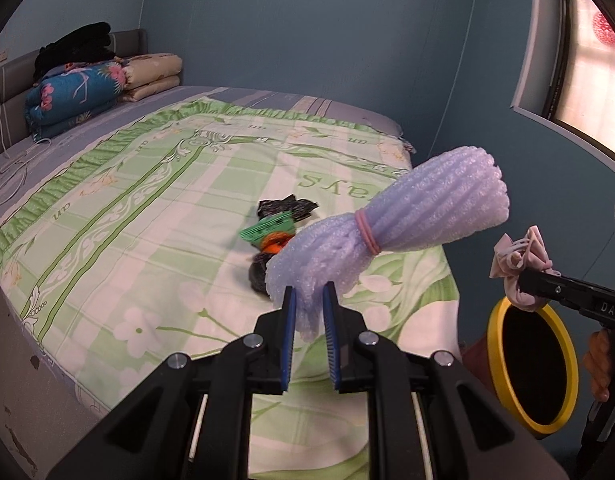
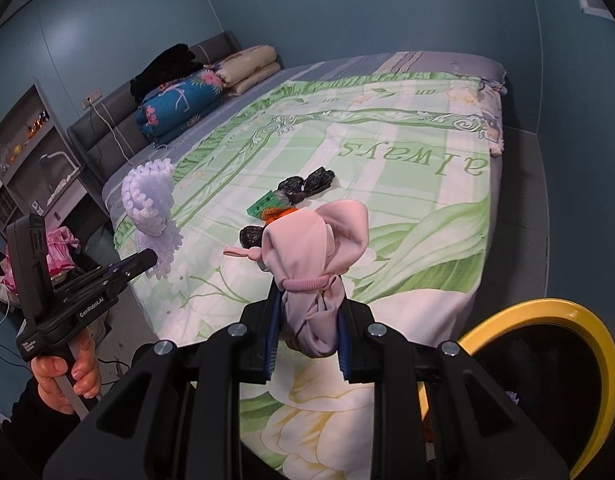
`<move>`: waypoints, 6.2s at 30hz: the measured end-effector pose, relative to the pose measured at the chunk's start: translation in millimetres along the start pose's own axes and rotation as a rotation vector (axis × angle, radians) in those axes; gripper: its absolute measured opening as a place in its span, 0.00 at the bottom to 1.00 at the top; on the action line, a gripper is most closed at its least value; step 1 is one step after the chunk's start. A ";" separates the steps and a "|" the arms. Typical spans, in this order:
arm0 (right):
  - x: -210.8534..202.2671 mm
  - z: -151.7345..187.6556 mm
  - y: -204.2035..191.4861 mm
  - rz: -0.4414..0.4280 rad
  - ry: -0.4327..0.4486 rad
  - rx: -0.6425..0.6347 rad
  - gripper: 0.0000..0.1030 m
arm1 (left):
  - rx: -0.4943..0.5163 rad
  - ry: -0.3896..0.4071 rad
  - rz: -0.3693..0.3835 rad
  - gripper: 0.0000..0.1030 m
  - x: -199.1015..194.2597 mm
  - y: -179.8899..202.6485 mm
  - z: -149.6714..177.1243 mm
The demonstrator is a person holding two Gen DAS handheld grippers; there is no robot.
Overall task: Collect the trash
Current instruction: 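Carry foam net and pink cloth to the yellow bin and release both inside, then move both open tools back over the black bags and green wrapper, then grasp the black bag with the left tool while the right tool grasps another black bag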
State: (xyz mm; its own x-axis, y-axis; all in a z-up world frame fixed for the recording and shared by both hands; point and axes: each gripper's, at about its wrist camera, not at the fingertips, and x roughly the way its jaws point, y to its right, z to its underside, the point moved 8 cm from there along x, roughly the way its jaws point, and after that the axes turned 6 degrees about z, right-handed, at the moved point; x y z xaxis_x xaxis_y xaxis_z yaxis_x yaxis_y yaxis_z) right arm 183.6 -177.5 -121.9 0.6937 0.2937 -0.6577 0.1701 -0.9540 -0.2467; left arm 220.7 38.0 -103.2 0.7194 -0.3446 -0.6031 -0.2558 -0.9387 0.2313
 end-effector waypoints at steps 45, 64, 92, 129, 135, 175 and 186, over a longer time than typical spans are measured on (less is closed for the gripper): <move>-98.3 38.7 172.0 0.205 0.122 0.342 0.22 | 0.217 -0.160 0.256 0.13 62.9 215.8 28.5; -88.7 54.8 193.6 0.166 0.086 0.391 0.25 | 0.251 -0.287 0.310 0.15 89.6 252.3 69.8; -110.1 23.5 170.0 0.104 0.252 0.308 0.77 | 0.081 -0.093 0.116 0.81 61.9 134.9 23.6; 206.0 -102.0 -12.9 -0.046 -0.175 -0.018 0.80 | -0.294 -0.164 -0.039 0.82 158.2 -71.2 16.6; 275.3 -122.0 -29.5 -0.056 -0.240 -0.007 0.80 | -0.323 -0.168 -0.022 0.82 174.1 -78.9 11.7; 400.3 -113.3 -42.8 0.018 -0.403 0.002 0.30 | -0.293 -0.242 0.109 0.50 210.2 -67.5 17.6; 375.2 -113.7 -50.5 -0.016 -0.386 -0.004 0.15 | -0.294 -0.213 0.119 0.46 192.2 -65.6 18.6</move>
State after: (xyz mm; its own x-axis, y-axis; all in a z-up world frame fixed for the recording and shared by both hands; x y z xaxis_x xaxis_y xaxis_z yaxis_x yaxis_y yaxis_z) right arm 514.9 -25.9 -275.2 0.3766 0.3088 -0.8734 0.1821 -0.9491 -0.2570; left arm 363.7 33.1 -248.5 0.5374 -0.4751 -0.6968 -0.1111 -0.8589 0.5000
